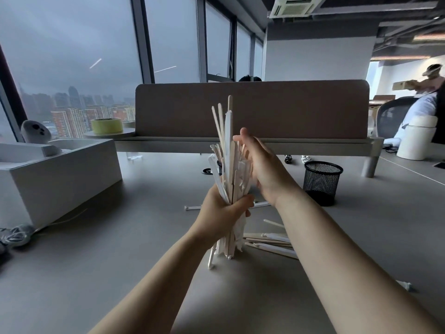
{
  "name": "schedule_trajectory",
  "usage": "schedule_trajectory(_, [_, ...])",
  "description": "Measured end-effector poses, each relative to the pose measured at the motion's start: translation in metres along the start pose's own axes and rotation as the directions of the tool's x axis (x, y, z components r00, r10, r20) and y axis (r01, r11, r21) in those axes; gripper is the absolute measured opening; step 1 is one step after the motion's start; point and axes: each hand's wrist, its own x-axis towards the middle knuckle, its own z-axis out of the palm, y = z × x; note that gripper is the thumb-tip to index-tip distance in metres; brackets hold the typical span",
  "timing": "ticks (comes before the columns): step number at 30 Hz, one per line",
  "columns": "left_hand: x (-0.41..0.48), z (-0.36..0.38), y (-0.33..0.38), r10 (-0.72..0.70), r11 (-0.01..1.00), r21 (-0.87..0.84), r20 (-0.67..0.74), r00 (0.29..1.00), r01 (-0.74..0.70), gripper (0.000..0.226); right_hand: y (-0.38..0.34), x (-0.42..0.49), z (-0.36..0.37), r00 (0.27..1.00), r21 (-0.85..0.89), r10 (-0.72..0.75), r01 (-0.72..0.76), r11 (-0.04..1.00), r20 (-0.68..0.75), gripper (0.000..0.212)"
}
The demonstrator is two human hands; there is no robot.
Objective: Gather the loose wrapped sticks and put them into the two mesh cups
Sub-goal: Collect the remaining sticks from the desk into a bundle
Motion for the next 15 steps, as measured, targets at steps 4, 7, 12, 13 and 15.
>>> schedule_trajectory(4, [-0.001, 0.0, 0.003, -0.022, 0.998, -0.057, 0.079, 0.997, 0.026, 0.019, -0.005, -0.005, 0.005, 0.997, 0.176, -0.039, 0.026, 0.984, 0.071, 0.067])
schedule_trajectory(7, [0.0, -0.002, 0.003, -0.048, 0.997, -0.053, 0.109, 0.993, 0.054, 0.016, -0.008, -0.007, 0.005, 0.987, 0.285, -0.114, 0.079, 0.955, 0.11, 0.044])
schedule_trajectory(12, [0.0, -0.002, 0.001, -0.088, 0.992, -0.086, 0.106, 0.99, 0.098, 0.019, -0.013, -0.01, 0.006, 0.978, 0.299, -0.192, 0.16, 0.941, 0.081, 0.046])
schedule_trajectory(13, [0.0, -0.002, 0.001, -0.093, 0.99, -0.093, 0.105, 0.99, 0.102, 0.021, -0.013, -0.01, 0.007, 0.973, 0.283, -0.22, 0.192, 0.94, 0.069, 0.047])
schedule_trajectory(15, [0.001, -0.002, 0.001, -0.086, 0.988, -0.115, 0.11, 0.99, 0.098, 0.023, -0.01, -0.008, 0.01, 0.961, 0.24, -0.274, 0.258, 0.936, 0.035, 0.043])
